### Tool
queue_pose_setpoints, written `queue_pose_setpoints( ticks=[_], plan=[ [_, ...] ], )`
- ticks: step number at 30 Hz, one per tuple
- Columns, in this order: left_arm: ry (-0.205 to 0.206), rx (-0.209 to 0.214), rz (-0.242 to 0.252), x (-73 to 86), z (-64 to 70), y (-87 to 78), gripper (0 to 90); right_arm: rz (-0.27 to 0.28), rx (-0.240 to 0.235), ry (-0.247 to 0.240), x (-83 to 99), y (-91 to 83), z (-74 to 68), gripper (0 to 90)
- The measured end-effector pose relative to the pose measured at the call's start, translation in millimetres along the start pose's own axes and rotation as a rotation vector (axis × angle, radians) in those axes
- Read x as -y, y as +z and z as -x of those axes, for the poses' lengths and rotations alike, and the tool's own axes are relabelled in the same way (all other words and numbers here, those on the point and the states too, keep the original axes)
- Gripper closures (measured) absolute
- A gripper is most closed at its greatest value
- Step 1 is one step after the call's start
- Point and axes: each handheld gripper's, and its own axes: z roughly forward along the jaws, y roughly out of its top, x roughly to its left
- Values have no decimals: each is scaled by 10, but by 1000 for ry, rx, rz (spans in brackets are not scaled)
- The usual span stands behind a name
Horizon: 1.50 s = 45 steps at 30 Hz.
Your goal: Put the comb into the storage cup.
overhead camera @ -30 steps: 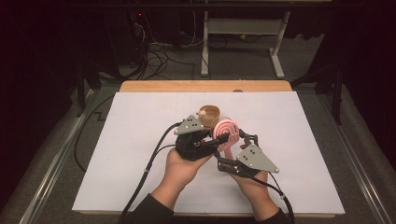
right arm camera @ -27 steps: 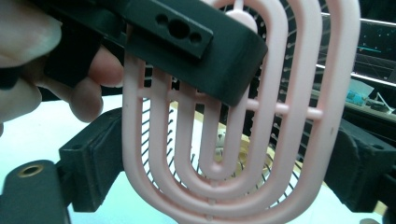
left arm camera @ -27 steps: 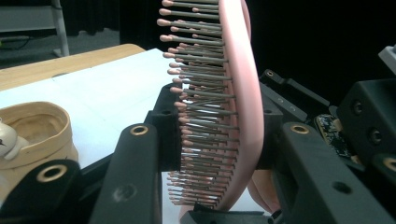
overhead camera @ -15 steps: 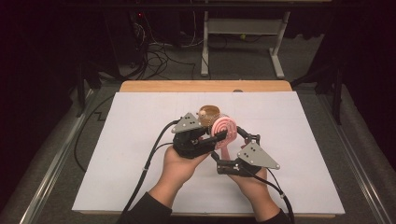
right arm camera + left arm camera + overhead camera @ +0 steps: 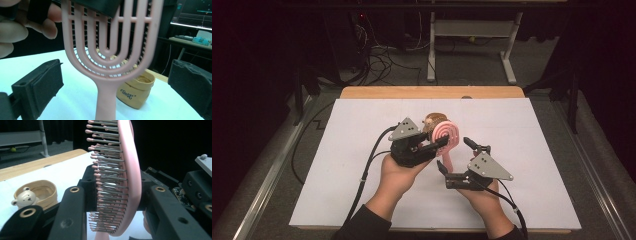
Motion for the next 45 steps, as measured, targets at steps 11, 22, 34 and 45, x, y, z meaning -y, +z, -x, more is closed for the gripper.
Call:
queue_pose_setpoints(
  ticks=[11, 22, 34, 45],
  plan=[
    [9, -22, 36, 39, -121, -138, 629, -19, -3, 18, 40, -75, 72, 3],
    [-12, -47, 54, 95, -239, -268, 628, -37, 9, 44, 101, -184, 190, 3],
    [11, -98, 65, 140, -343, -418, 628, -59, 42, 83, 237, -334, 371, 3],
    [17, -132, 74, 209, -442, -566, 629, -67, 79, 97, 331, -506, 493, 3]
  ],
)
